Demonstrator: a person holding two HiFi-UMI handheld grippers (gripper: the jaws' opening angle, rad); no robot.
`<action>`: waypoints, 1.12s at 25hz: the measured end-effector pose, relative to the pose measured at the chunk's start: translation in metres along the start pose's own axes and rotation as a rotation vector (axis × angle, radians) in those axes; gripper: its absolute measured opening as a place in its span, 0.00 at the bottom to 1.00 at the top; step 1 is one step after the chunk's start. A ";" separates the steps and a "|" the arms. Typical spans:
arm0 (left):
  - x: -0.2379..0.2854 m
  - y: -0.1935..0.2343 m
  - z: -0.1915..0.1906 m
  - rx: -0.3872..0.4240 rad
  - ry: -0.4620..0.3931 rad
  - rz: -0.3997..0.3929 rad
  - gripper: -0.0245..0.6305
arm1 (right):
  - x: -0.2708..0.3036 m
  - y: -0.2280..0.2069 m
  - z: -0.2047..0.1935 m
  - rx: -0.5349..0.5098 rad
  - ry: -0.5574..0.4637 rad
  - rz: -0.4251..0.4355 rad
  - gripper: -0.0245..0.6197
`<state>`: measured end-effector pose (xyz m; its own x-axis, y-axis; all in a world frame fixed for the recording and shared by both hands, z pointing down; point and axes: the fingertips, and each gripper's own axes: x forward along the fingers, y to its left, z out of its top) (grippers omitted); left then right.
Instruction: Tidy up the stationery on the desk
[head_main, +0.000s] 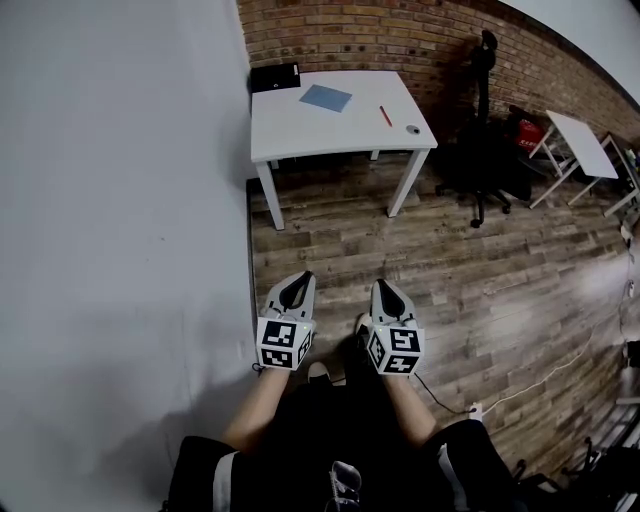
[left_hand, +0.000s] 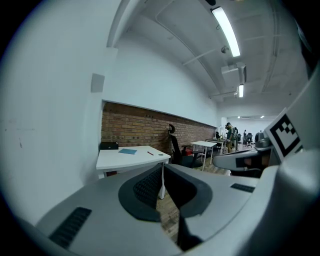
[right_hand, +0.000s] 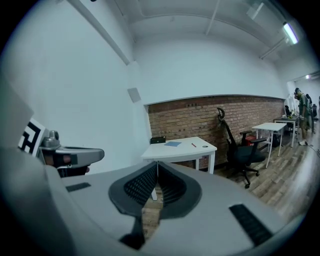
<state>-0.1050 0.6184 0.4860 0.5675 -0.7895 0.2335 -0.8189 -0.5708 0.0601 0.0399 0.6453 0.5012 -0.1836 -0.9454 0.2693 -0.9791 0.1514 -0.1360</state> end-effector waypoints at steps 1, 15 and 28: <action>0.002 -0.001 0.000 0.000 0.001 0.000 0.07 | 0.001 -0.001 0.001 0.004 0.001 0.003 0.07; 0.042 0.009 0.001 -0.013 0.027 0.000 0.07 | 0.040 -0.014 0.005 0.037 0.034 0.045 0.08; 0.121 0.032 0.023 -0.015 0.036 -0.013 0.07 | 0.109 -0.055 0.032 0.044 0.045 0.028 0.08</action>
<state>-0.0608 0.4993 0.4941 0.5746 -0.7733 0.2678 -0.8130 -0.5770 0.0782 0.0763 0.5247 0.5076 -0.2153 -0.9268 0.3076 -0.9689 0.1633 -0.1859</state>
